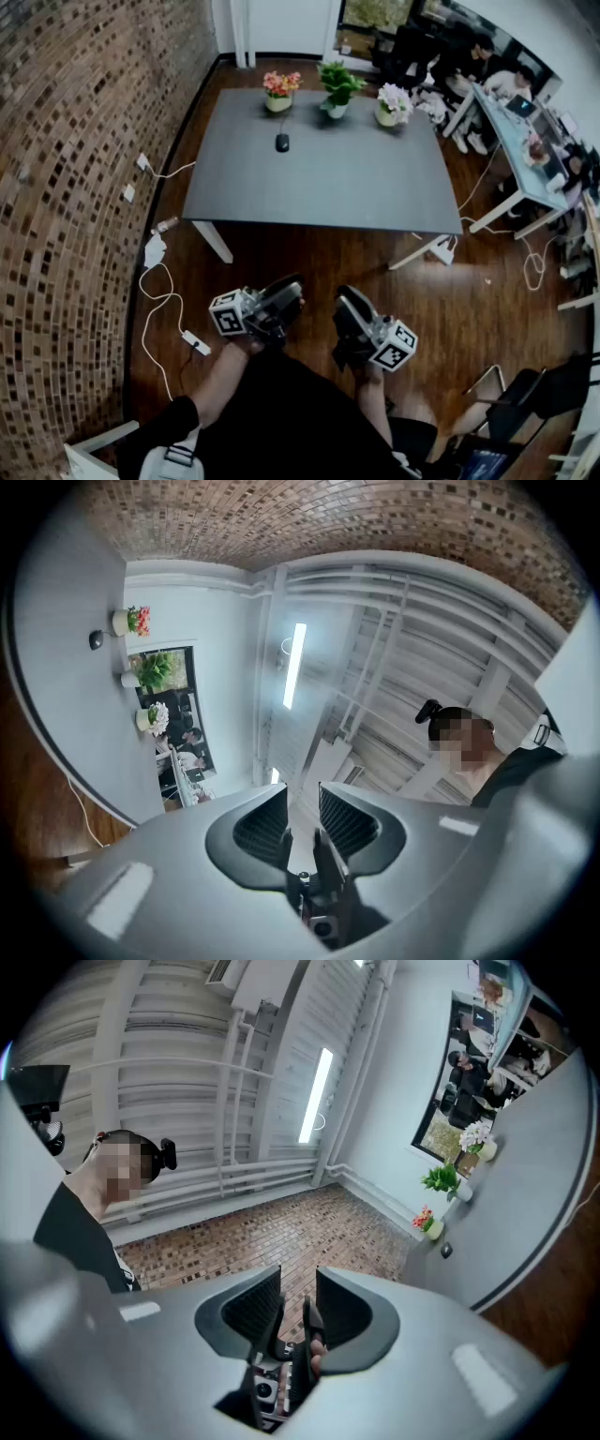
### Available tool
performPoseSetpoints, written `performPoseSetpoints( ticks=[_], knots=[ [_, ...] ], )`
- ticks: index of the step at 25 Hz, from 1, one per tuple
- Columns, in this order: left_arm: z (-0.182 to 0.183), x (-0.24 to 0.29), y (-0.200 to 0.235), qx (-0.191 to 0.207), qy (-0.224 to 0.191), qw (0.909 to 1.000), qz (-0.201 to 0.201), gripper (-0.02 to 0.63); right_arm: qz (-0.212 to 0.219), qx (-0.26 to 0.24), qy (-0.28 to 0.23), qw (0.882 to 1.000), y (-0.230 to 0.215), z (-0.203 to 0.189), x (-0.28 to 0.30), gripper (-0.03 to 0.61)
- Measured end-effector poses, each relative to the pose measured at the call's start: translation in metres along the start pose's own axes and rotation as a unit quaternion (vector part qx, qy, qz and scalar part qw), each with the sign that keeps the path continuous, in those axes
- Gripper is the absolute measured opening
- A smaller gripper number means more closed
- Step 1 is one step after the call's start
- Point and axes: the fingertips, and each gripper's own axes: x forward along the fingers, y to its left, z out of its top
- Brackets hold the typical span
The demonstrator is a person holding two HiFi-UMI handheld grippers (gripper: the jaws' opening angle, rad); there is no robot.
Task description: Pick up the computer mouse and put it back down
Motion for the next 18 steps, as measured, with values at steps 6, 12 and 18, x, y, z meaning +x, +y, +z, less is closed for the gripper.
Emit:
performPoseSetpoints(
  ticks=[6, 12, 18],
  knots=[
    [0.102, -0.011, 0.045, 0.013, -0.007, 0.9998, 0.011, 0.107, 0.025, 0.003, 0.026, 0.999, -0.035, -0.013, 0.112, 0.094],
    [0.187, -0.029, 0.087, 0.033, -0.028, 0.9984, 0.037, 0.107, 0.027, 0.007, 0.057, 0.998, -0.074, -0.022, 0.189, 0.094],
    [0.215, -0.033, 0.125, 0.041, -0.043, 0.9958, 0.069, 0.107, 0.015, 0.029, 0.064, 0.997, -0.123, -0.012, 0.209, 0.094]
  ],
)
